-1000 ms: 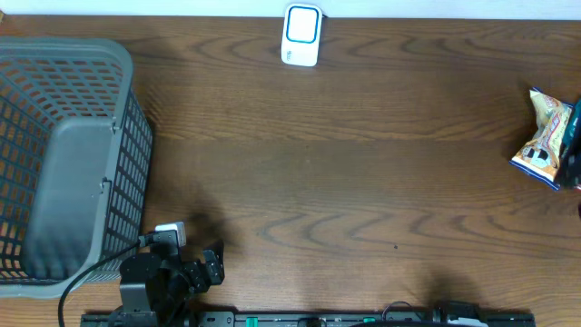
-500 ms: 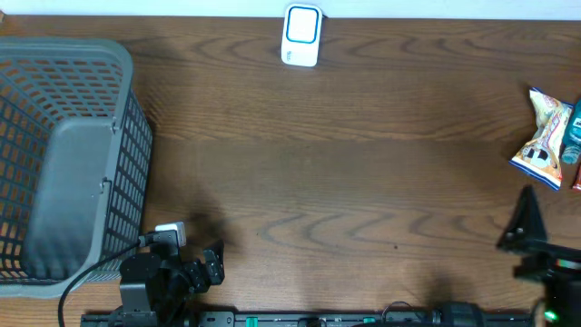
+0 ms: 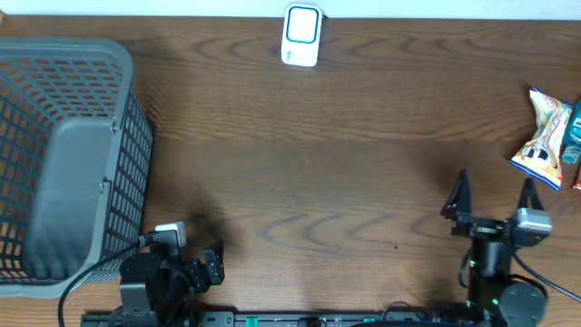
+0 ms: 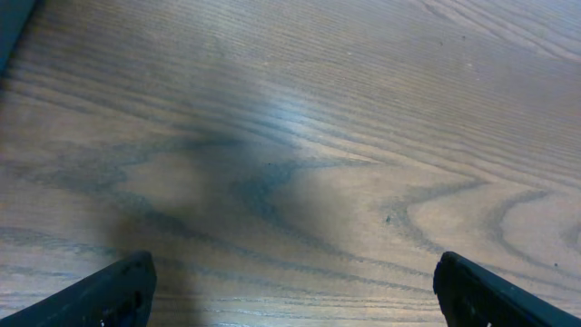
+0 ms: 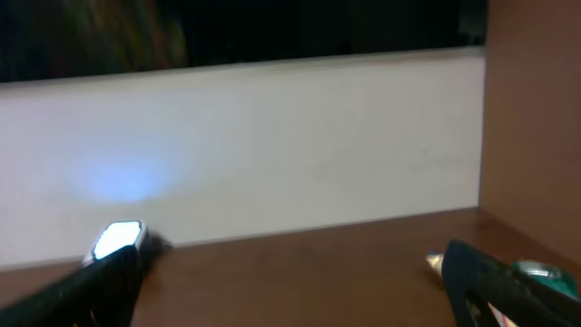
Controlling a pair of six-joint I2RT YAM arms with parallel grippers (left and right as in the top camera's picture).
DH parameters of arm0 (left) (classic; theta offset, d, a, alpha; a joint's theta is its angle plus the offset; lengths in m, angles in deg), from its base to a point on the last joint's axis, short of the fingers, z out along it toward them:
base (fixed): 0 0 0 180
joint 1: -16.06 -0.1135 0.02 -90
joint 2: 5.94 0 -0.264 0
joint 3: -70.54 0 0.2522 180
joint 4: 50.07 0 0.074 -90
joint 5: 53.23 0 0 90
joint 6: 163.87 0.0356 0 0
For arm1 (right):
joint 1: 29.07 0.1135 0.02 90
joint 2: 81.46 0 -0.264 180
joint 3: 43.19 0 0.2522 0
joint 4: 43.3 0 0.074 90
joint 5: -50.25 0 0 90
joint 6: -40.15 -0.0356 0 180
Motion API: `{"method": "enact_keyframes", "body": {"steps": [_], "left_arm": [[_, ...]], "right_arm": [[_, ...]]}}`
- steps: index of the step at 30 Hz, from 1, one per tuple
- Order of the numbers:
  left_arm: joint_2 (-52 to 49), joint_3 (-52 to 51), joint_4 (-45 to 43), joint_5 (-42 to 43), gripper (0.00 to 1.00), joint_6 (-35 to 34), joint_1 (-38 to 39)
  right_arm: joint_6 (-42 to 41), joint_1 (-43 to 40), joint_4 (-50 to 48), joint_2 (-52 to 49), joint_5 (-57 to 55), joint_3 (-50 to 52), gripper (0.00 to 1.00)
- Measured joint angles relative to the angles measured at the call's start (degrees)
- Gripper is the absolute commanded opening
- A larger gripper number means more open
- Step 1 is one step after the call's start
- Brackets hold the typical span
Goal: Scan the item barcode
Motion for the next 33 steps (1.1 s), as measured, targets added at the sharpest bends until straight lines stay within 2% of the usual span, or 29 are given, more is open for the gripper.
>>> {"method": "enact_keyframes", "body": {"steps": [6,13,19,33], "left_arm": [[0.00,0.00,0.00,0.00,0.98,0.00,0.00],[0.00,0.00,0.00,0.00,0.98,0.00,0.00],[0.00,0.00,0.00,0.00,0.98,0.00,0.00],[0.00,0.00,0.00,0.00,0.98,0.00,0.00]], "right_arm": [[0.02,0.00,-1.77,0.63,0.26,6.91,0.99],[0.02,0.00,-1.29,0.66,0.24,10.45,0.99],[1.75,0.00,4.24,0.70,0.37,11.30,0.99],[5.62,0.00,4.33,0.76,1.66,11.30,0.99]]}}
